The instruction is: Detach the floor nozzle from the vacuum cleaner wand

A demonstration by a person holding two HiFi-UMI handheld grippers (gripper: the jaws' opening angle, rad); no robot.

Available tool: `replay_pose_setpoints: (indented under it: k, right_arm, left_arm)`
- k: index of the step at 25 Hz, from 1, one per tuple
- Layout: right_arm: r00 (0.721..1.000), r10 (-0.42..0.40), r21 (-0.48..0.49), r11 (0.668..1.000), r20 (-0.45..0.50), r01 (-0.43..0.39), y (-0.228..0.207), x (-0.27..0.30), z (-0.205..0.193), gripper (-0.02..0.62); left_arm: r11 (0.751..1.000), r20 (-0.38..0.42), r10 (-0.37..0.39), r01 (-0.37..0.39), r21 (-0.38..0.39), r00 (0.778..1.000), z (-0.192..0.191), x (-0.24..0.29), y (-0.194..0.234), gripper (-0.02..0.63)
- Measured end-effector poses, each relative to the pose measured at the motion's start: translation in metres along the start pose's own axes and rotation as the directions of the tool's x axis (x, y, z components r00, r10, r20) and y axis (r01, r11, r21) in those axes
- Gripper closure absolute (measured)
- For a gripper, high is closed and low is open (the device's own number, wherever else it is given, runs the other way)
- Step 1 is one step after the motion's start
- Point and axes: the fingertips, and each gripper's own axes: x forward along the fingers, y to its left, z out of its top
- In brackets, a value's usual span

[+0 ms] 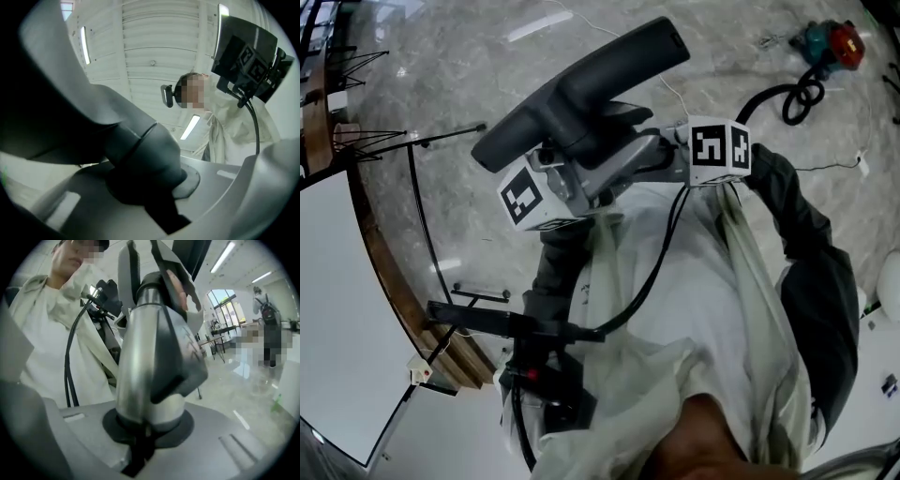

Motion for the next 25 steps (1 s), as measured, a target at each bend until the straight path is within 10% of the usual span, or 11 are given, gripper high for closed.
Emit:
replay_pose_setpoints:
  k: [6, 11, 13, 16, 20, 22, 25]
  right_arm:
    - [0.954, -0.301, 0.074, 0.951, 0.002, 0.300, -0.033, 0.004, -0.005, 0.557]
    - [0.676, -0.734, 0.046, 0.675, -0.068, 0.737, -0.072, -0.017, -0.006, 0.557]
    - [0.626, -0.776, 0.025, 0.626, -0.072, 0.779, -0.081, -0.018, -0.003, 0.557]
    - [0.748, -0.663, 0.009, 0.748, -0.029, 0.663, -0.072, -0.006, 0.004, 0.557]
    - [0.969, -0.248, -0.064, 0.966, 0.015, 0.249, -0.021, -0.001, 0.012, 0.554]
    - [1.000, -0.003, -0.064, 0.998, -0.004, 0.002, 0.004, -0.004, 0.010, 0.554]
    - [0.989, 0.149, 0.017, 0.989, 0.005, -0.149, 0.007, -0.005, 0.005, 0.554]
  left_arm:
    - [0.966, -0.070, 0.254, -0.257, -0.034, 0.965, -0.013, -0.005, 0.040, 0.532]
    - [0.888, -0.113, 0.454, -0.460, -0.029, 0.884, -0.011, -0.011, 0.063, 0.535]
    - [0.870, -0.112, 0.489, -0.493, -0.014, 0.865, -0.006, -0.015, 0.068, 0.535]
    - [0.915, -0.086, 0.403, -0.404, 0.006, 0.911, 0.002, -0.013, 0.058, 0.535]
    - [0.998, -0.021, 0.011, -0.010, 0.057, 1.000, 0.011, 0.001, -0.004, 0.529]
    - [0.991, -0.024, -0.122, 0.123, 0.050, 0.992, 0.008, 0.003, -0.021, 0.529]
    - [0.998, -0.002, -0.062, 0.062, -0.020, 0.998, 0.004, 0.001, 0.002, 0.529]
